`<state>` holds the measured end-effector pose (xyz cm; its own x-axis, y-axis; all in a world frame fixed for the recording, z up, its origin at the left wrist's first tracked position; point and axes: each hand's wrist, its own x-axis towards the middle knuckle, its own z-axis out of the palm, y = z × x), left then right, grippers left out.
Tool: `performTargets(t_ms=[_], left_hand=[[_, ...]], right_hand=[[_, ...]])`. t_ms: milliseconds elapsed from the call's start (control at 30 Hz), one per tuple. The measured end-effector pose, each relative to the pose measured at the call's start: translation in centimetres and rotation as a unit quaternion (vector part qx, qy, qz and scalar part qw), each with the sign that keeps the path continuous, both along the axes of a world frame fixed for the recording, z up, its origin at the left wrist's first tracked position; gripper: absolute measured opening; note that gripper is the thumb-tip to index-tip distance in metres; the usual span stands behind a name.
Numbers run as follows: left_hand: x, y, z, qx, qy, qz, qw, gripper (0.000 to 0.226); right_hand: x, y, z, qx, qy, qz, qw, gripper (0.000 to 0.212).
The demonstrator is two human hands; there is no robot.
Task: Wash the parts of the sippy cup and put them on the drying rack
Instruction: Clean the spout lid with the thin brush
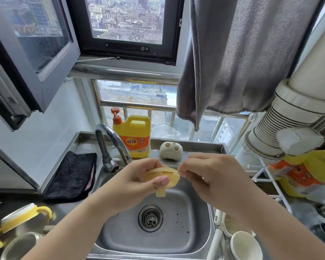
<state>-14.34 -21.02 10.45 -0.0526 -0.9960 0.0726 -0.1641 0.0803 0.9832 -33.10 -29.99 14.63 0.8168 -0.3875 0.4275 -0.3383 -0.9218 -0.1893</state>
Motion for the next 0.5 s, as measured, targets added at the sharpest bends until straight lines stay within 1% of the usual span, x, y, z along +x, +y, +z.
performTargets(t_ms=[100, 167, 233, 333, 433, 500], left_hand=[[0.4, 0.3, 0.2, -0.001, 0.034, 0.016, 0.999, 0.051], [0.8, 0.5, 0.5, 0.003, 0.112, 0.039, 0.993, 0.049], [0.6, 0.5, 0.9, 0.012, 0.197, 0.035, 0.98, 0.046], [-0.3, 0.1, 1.3, 0.025, 0.262, 0.016, 0.965, 0.04], [-0.5, 0.0, 1.5, 0.031, 0.335, 0.034, 0.941, 0.04], [-0.5, 0.1, 1.4, 0.039, 0.355, 0.049, 0.933, 0.042]], right_hand=[[-0.6, -0.3, -0.4, 0.013, 0.002, 0.0, 1.0, 0.017], [-1.4, -0.5, -0.9, 0.029, -0.008, -0.009, 0.999, 0.015], [-1.4, -0.5, -1.4, 0.053, -0.023, -0.012, 0.998, 0.013], [-0.9, -0.2, -1.6, 0.099, -0.055, -0.015, 0.993, 0.012], [-1.4, -0.2, -0.8, 0.133, -0.098, -0.032, 0.986, 0.01], [-2.0, -0.2, -0.3, 0.152, -0.14, -0.046, 0.977, 0.008]])
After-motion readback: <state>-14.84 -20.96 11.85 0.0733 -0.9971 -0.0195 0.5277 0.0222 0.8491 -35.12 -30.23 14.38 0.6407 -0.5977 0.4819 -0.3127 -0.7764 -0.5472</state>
